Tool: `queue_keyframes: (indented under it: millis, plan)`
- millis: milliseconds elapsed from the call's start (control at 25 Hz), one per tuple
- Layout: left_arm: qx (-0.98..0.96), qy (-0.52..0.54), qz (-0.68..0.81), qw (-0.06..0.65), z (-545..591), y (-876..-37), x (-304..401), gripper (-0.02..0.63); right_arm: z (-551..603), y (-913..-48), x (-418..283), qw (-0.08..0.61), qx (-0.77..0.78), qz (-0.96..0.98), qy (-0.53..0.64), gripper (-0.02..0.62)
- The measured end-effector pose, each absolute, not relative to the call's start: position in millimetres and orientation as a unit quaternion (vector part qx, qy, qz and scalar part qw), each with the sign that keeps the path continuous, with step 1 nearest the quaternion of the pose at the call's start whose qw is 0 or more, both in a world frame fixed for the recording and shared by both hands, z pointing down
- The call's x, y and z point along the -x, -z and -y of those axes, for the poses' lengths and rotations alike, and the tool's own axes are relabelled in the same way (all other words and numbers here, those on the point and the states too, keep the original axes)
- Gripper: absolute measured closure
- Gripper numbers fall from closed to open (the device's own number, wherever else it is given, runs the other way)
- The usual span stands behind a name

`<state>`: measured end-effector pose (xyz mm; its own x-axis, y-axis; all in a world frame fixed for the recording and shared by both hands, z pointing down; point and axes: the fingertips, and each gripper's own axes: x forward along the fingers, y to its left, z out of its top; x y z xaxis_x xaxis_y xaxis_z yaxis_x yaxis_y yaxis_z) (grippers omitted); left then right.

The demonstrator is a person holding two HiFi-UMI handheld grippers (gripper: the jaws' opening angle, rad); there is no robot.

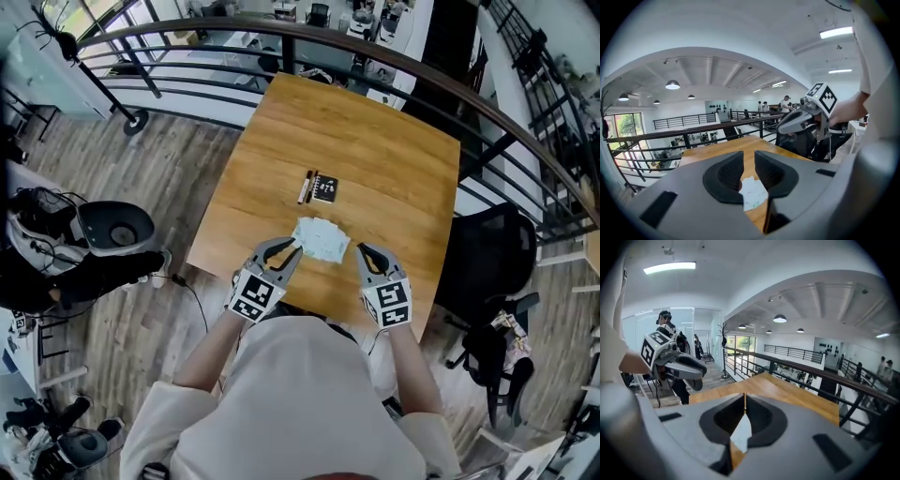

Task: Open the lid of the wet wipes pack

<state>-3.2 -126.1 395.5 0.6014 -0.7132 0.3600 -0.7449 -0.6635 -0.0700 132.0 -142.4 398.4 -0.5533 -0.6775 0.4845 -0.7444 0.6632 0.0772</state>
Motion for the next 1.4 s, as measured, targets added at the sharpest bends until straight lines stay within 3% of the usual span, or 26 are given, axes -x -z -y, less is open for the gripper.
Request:
queue_keyframes:
  millis: [440,1400]
  plan:
    - [-0.89,-0.115,0.438,0.052,135,-339,18,0.608,144,-351,-158,0.172,-0.44,0.878,-0.079,0.592]
    - [-0.896,-0.074,0.435,0.06,129,-308,13,0.612,147,-324,-185,0.14,-0.466,0.872,-0.058,0.594]
